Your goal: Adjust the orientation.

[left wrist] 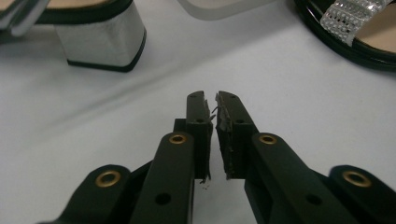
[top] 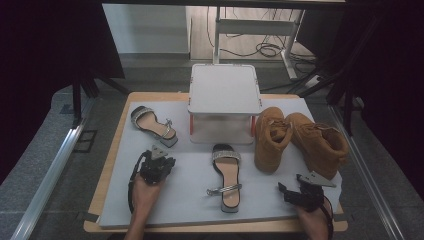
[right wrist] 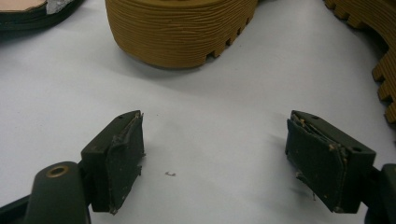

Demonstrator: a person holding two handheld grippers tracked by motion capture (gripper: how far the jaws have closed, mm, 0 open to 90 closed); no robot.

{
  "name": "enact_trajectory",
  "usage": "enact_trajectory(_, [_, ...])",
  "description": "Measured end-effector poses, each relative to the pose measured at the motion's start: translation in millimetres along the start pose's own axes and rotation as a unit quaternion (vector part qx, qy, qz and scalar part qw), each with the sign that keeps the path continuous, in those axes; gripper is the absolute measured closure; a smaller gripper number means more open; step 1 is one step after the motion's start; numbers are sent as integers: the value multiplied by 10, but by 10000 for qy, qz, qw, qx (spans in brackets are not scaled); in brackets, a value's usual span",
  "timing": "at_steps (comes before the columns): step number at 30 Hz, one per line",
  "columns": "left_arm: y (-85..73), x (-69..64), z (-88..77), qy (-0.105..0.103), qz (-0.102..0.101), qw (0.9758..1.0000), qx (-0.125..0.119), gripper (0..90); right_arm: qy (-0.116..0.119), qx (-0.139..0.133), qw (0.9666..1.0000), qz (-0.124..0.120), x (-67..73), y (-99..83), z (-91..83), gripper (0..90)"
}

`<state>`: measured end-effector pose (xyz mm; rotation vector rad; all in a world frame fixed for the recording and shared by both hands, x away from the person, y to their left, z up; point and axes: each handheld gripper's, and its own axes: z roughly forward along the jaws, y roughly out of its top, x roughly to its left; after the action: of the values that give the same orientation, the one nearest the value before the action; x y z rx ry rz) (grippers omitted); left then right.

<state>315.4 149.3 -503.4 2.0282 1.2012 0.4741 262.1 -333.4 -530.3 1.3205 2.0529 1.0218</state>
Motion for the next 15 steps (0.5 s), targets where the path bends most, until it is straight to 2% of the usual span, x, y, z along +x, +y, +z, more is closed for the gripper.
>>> enact_trajectory(2, [21, 1, 12, -48, 34, 10000, -44, 870, 1, 0, 10000, 0, 0, 0, 0, 203])
enact_trajectory(4, [43, -2, 24, 19, 58, 9999, -124, 881, 1, -1, 10000, -1, 0, 0, 0, 204])
enact_trajectory(10, [149, 27, 104, -18, -126, 9995, -296, 895, 2, 0, 10000, -1, 0, 0, 0, 204])
enact_trajectory(15, [258, 10, 216, 176, -194, 9992, -285, 896, 3, 1, 10000, -1, -1, 0, 0, 204])
